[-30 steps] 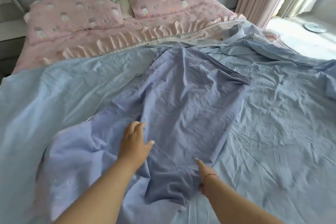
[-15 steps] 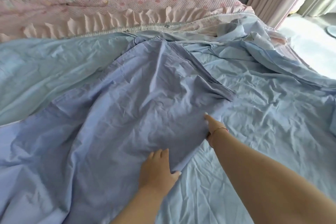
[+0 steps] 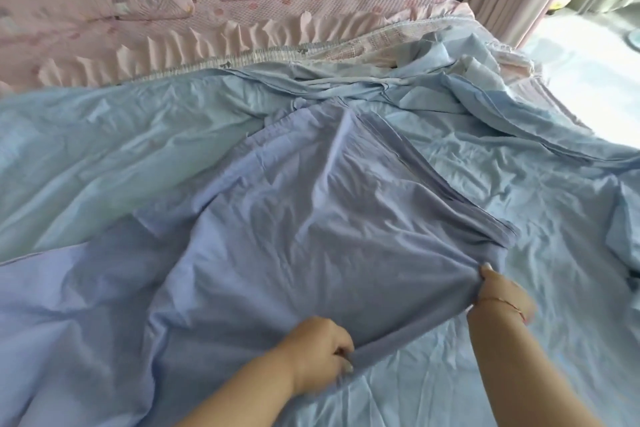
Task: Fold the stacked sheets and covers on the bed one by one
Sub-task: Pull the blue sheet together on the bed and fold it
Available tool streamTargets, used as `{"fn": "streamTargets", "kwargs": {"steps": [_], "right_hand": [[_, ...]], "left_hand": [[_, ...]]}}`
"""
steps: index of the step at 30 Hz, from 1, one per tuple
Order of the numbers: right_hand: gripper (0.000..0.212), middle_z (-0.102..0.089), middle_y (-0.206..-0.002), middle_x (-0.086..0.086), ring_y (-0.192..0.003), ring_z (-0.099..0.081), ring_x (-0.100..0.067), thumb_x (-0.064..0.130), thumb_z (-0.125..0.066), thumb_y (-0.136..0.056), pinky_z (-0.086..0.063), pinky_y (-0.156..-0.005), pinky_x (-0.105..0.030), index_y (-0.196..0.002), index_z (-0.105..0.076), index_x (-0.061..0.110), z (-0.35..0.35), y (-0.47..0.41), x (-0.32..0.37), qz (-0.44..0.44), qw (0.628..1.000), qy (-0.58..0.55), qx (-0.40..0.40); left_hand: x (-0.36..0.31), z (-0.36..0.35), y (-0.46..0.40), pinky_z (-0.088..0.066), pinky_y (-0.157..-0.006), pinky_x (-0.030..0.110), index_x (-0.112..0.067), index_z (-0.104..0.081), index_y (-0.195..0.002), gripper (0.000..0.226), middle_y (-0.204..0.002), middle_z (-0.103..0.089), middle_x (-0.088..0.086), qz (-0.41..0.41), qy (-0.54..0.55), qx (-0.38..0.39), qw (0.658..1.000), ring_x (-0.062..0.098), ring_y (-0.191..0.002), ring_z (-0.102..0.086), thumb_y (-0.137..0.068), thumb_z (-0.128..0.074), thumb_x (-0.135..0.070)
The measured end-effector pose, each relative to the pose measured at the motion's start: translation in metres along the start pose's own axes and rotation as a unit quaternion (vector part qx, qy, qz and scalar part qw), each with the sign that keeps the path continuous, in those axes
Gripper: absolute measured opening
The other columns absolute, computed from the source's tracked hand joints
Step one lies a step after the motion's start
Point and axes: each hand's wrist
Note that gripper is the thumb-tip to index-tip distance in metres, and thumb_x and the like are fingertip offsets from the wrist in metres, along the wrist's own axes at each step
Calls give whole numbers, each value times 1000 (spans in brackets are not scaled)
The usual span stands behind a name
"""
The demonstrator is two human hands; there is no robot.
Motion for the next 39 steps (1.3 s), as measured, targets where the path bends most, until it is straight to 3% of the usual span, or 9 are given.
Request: {"fn": "streamTargets", "kwargs": {"steps": [4,7,11,13,20,23,28,34,39], "right_hand": [[37,-63,-102,-26,-100,-58,-41,34,-59,-90,-42,-88,-42,-84,-61,-2,49,4,-19,38,985,116,-122],[34,-53,-78,-17,-74,-53,-35,34,-68,-84,-39,-74,-37,-72,-56,5,52,2,-7,51,986,106,-116],[63,-58,-116,-16,-108,-57,-36,26,-71,-81,-40,-92,-38,-133,-39,10,50,-1,17,106,982,107,-116],[61,-54,-108,-5,-108,-55,-31,20,-67,-85,-38,-88,-34,-138,-36,14,54,-6,22,157,976,126,-80],[16,-51,-100,-4,-99,-52,-22,18,-77,-78,-37,-81,-21,-87,-65,12,86,-57,36,262,941,208,45],[19,-60,-67,3,-68,-54,-17,18,-77,-78,-43,-57,-18,-74,-64,6,115,-72,64,227,944,197,136],[38,-52,-61,-4,-58,-48,-19,36,-81,-72,-37,-58,-30,-61,-56,11,149,-116,92,202,916,343,34],[71,-47,-134,-12,-128,-37,-31,51,-77,-69,-33,-103,-40,-126,-50,19,80,-110,114,259,817,515,-29],[61,-41,-142,-3,-133,-34,-24,44,-60,-86,-26,-108,-36,-139,-39,22,-59,-17,116,511,689,504,100]], "left_hand": [[-31,-15,-2,-48,-82,20,-19,-73,-104,23,-100,-73,-1,-32,54,56,996,3,-86,-62,-86,-66,-32],[-30,-21,-20,-48,-92,26,-25,-69,-110,29,-111,-70,-6,-11,63,-48,997,10,-103,-62,-91,-57,-44],[-38,-10,-56,-26,-113,23,-23,-40,-145,50,-152,-38,-7,-19,92,-154,984,10,-138,-35,-98,-49,-39],[-50,-7,-75,-16,-117,25,-23,-29,-151,56,-159,-23,-5,-10,89,-147,985,12,-146,-18,-100,-45,-39],[-84,-5,-133,-6,-118,31,-23,-16,-154,63,-163,-2,1,7,35,-130,991,19,-149,-2,-100,-42,-42],[-90,-1,-150,-4,-119,32,-22,-12,-155,66,-163,1,3,11,-7,-130,991,20,-150,1,-100,-41,-44],[-90,-1,-167,0,-121,39,-21,-2,-155,69,-163,6,4,15,-112,-136,984,20,-150,4,-100,-31,-51],[-42,3,-146,3,-121,42,-19,3,-155,69,-163,11,4,73,-133,-168,974,19,-150,7,-101,-22,-53],[15,18,-113,1,-121,40,-17,8,-154,100,-162,15,3,130,-119,-193,965,18,-149,12,-70,20,-70]]}}
Point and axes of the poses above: each hand's wrist, its own y-axis away from the middle knuckle, its own z-axis out of the back of the hand, x = y × z
